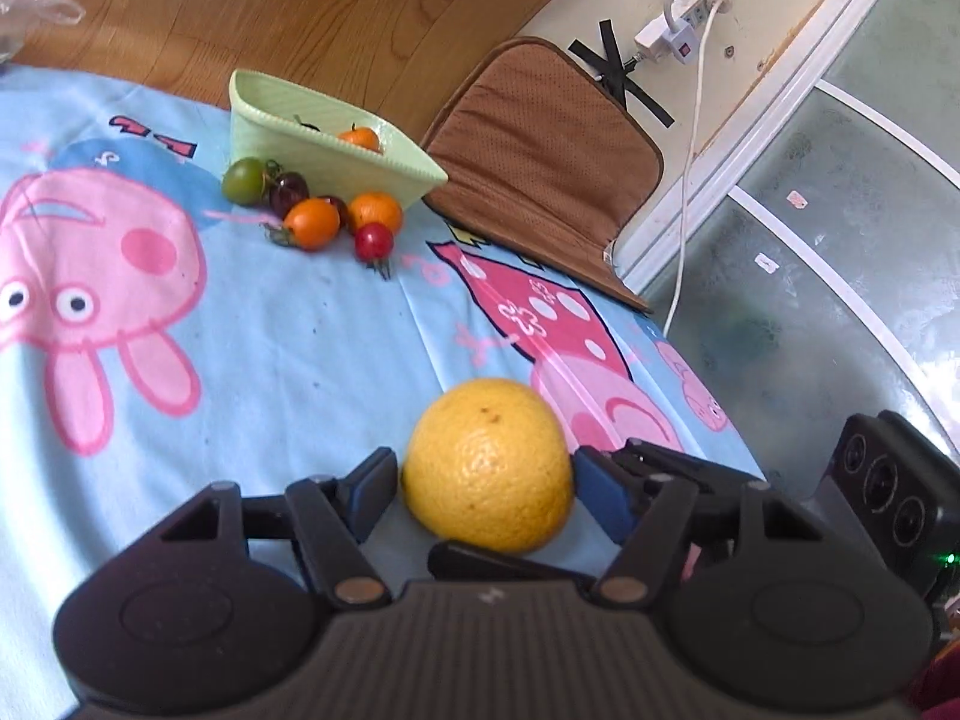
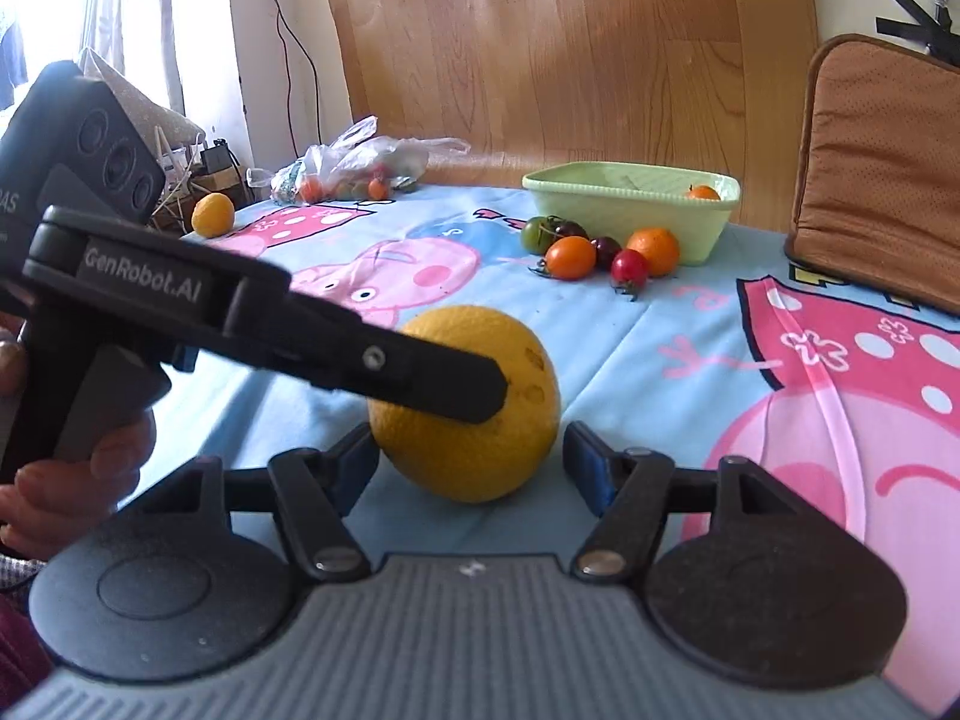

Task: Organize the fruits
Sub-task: 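Clamp the yellow grapefruit between the left and right tools, then lift the grapefruit into the green bowl and open both tools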

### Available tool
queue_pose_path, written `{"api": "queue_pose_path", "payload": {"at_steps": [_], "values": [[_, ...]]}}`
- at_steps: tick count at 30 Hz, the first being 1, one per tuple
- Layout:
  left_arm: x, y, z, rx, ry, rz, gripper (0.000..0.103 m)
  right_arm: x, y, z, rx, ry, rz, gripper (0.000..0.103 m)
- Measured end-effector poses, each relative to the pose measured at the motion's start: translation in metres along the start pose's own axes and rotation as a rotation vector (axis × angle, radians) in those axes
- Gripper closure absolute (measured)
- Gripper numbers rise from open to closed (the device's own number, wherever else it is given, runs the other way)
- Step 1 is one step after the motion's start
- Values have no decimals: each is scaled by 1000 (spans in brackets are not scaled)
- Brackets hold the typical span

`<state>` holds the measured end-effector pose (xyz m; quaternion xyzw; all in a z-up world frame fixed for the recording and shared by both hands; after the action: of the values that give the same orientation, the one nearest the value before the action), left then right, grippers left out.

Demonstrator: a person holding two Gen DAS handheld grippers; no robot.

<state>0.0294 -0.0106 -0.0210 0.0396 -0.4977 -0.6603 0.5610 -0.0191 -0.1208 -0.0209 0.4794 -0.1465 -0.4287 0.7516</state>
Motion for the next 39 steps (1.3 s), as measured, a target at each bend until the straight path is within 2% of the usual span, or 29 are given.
{"api": "queue_pose_path", "payload": {"at_steps": [4,7,11,15,20,23,26,29,34,36,39], "values": [[1,2,0,1,3,4,39,-3,0,0,4,-10,15,33],[5,4,1,8,10,-13,39,-2,1,3,13,-6,-5,37],[11,25,7,48,19,-57,39,-2,9,8,57,-11,-5,38],[7,70,1,85,35,-78,39,8,39,-1,118,-21,-4,37],[-9,144,-27,142,93,-120,39,42,97,-38,201,-30,-47,37],[-26,180,-58,133,150,-139,40,68,127,-71,216,-38,-86,37],[-48,204,-89,102,180,-131,40,92,148,-108,196,-58,-108,37],[-63,215,-113,75,204,-128,40,112,157,-135,167,-85,-123,37],[-76,213,-132,51,248,-132,42,125,151,-164,96,-139,-100,34],[-77,211,-124,70,258,-120,42,125,147,-159,121,-133,-94,36],[-75,207,-96,130,225,-90,43,119,151,-132,200,-147,-52,36]]}}
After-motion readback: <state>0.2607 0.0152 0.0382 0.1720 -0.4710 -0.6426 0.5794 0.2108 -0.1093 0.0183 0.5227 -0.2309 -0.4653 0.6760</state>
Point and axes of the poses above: each gripper's, at about its wrist camera, not at the fingertips, and z roughly against the way its jaws point, x to its right, y to its top, the point moved 4 cm from there along -z, roughly the way its jaws point, and after that the axes turned 4 degrees about -z, right-handed, at the moved point
